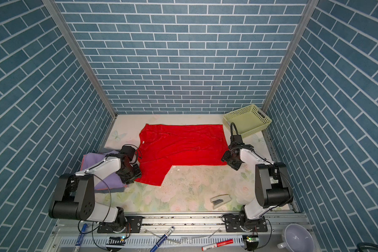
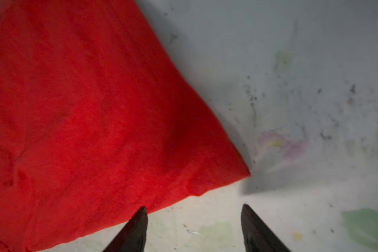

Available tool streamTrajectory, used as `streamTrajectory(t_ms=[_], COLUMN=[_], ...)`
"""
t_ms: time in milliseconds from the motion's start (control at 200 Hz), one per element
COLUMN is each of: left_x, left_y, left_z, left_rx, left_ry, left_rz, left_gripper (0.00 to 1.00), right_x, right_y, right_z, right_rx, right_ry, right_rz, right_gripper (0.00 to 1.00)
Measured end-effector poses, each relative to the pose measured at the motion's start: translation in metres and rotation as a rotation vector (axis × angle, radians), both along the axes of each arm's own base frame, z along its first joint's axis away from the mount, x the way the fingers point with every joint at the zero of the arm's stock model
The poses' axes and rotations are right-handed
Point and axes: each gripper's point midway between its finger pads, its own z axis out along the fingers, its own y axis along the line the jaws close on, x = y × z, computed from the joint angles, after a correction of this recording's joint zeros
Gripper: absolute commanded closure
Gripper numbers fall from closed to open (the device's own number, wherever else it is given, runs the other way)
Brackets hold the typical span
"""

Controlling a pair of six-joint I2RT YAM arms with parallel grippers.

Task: Fold and stack t-shirts
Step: Fold the T-shirt at the center of the table.

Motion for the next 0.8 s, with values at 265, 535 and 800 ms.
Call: streamTrajectory(t_ms=[265,535,800], left_x=[0.018,0.022,0.018], left_y=[-0.007,-0.009,-0.004], left_z=[0.001,0.009,0.06], left_rx=[-0.035,-0.05,-0.03], left_ry=[-0.064,-0.103,-0.236], left_rz=[-0.003,-0.024,-0.013], left_gripper=[0.95,1.0,1.0], right_x=[-0.002,0.044,0.033], right_y=[-0.008,-0.002,-0.002], right_z=[-0.011,-0.011,-0.014], right_rx=[-0.015,0.0,-0.001], right_ry=[0.001,-0.104,-0.014], right_rz=[-0.062,-0.083,-0.087], right_gripper=[0.35,0.74,1.0])
